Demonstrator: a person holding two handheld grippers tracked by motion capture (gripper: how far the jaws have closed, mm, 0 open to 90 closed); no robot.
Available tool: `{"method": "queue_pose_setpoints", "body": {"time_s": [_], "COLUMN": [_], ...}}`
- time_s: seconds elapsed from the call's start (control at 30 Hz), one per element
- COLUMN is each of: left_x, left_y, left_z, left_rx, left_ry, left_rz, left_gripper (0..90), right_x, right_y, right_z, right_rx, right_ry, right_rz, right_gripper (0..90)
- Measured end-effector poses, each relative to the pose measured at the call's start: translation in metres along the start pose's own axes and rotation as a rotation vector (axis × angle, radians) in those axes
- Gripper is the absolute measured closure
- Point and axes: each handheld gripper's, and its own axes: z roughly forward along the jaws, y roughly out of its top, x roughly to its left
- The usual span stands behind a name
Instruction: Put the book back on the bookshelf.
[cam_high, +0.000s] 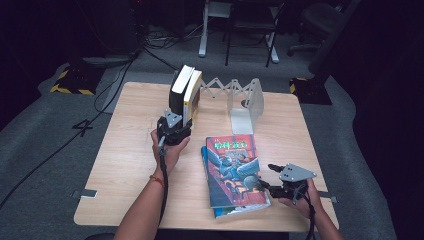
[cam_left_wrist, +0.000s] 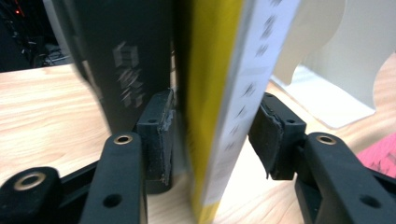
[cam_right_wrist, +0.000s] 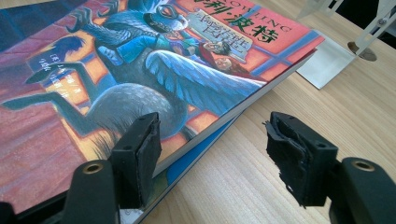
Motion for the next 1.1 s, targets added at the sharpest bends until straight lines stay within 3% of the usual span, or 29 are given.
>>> {"method": "queue_pose_setpoints", "body": {"time_s": [0.1, 0.2, 0.33, 0.5, 0.77, 0.97, 1.1], "left_x": [0.005, 0.008, 0.010, 0.011, 0.006, 0.005, 0.006], "left_y": [-0.006, -0.012, -0.019, -0.022, -0.020, -0.022, -0.025], "left_z": [-0.008, -0.017, -0.022, -0.019, 0.000, -0.004, -0.003], "left_rx": [0.016, 0.042, 0.083, 0.086, 0.129, 0.127, 0.123], "left_ry": [-0.014, -0.054, -0.063, -0.090, -0.052, -0.039, -0.048], "left_rz": [0.031, 0.087, 0.144, 0.143, 0.165, 0.175, 0.155], "left_gripper": [47.1, 44.7, 47.0, 62.9, 64.6, 65.5, 67.5], "right_x": [-0.001, -0.001, -0.001, 0.000, -0.002, -0.002, -0.001], "right_y": [0.000, -0.001, -0.001, 0.000, -0.002, -0.002, -0.002], "right_z": [0.000, 0.000, 0.001, 0.002, 0.001, 0.001, 0.001], "right_rx": [-0.004, -0.005, -0.004, -0.006, -0.011, -0.012, -0.010], "right_ry": [0.002, 0.006, 0.006, 0.003, 0.006, 0.005, 0.003], "right_rz": [0.001, 0.016, 0.021, 0.015, 0.022, 0.020, 0.019], "right_gripper": [35.1, 35.0, 35.0, 35.3, 35.2, 35.3, 35.4]}}
